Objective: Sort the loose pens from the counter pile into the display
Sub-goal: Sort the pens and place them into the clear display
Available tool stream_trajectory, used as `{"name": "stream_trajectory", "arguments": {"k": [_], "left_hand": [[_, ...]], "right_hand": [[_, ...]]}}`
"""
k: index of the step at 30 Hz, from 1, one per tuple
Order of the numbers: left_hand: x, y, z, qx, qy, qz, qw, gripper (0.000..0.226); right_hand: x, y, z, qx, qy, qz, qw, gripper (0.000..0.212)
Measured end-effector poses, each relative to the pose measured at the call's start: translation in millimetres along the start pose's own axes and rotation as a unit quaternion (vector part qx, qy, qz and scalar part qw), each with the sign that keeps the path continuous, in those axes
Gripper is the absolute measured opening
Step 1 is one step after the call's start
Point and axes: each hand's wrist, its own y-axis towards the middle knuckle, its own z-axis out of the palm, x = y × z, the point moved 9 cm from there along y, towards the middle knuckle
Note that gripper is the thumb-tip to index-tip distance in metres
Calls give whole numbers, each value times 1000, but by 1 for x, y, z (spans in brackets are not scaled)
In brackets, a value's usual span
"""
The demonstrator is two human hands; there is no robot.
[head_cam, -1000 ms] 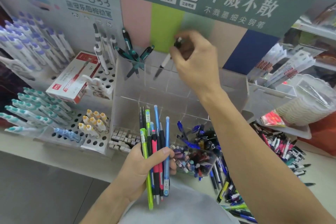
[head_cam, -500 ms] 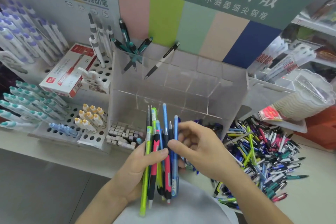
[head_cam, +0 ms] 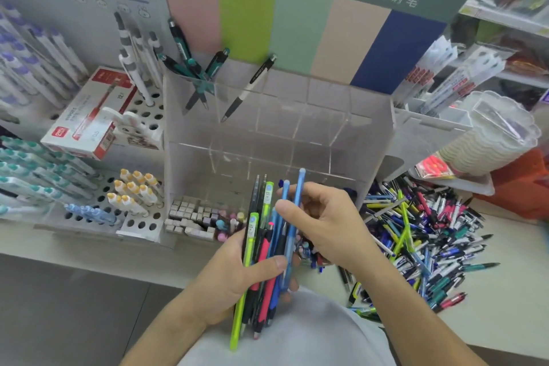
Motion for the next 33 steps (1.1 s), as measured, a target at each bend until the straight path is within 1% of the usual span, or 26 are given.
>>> {"name": "stream_trajectory", "arguments": {"k": [3,5,7,9,11,13,14,16,17,18,19,20,21,22,23,24,26,27,29,30,33], "left_hand": [[-2,-1,0,9,13,2,1000,52],[-6,-2,-1,15,31,11,999,54],[-7,-2,-7,11,53,17,998,49],[-5,-3,-11,5,63,16,998,44],[-3,-4,-10,20,63,21,998,46],[0,-3,-7,28,74,20,997,49],[0,-3,-6,30,87,17,996,48],[1,-2,-3,38,99,16,994,36],[1,-2,-2,43,99,14,994,30],[0,-3,-2,42,97,15,994,28],[0,-2,-3,39,93,18,995,31],[1,-1,-5,33,86,20,996,36],[2,0,-7,27,82,21,996,41],[3,1,-8,23,79,23,996,45],[4,2,-9,22,77,24,997,49],[5,4,-10,20,76,22,997,55],[6,5,-12,10,77,13,997,71],[7,5,-12,12,77,15,997,74],[6,5,-8,26,81,27,996,64],[6,5,-7,30,85,30,995,58],[1,4,-5,46,63,31,996,37]], "right_hand": [[1,5,0,24,28,8,999,10],[2,7,-5,14,56,15,998,13],[6,8,-21,-35,95,17,995,18],[16,7,-40,-87,134,-11,987,18],[27,4,-51,-115,132,-52,983,16],[34,0,-51,-124,115,-93,981,15],[37,-3,-52,-136,126,-117,976,14],[41,-11,-66,-200,179,-162,949,14],[43,-16,-76,-240,187,-178,936,15],[44,-18,-83,-266,174,-179,931,17],[44,-18,-84,-263,141,-160,941,19],[39,-12,-77,-223,79,-118,964,19],[31,-6,-61,-151,-4,-68,986,18],[19,-3,-41,-68,-81,-27,994,15],[6,-3,-23,-4,-126,2,992,11],[-4,-5,-11,30,-140,21,989,13],[-16,-5,-1,49,-131,45,989,22],[-19,-4,0,53,-122,57,989,26],[-20,-3,-1,57,-82,68,993,24],[-19,-2,-3,46,-54,69,995,22],[-23,2,-16,-26,43,74,996,24]]}}
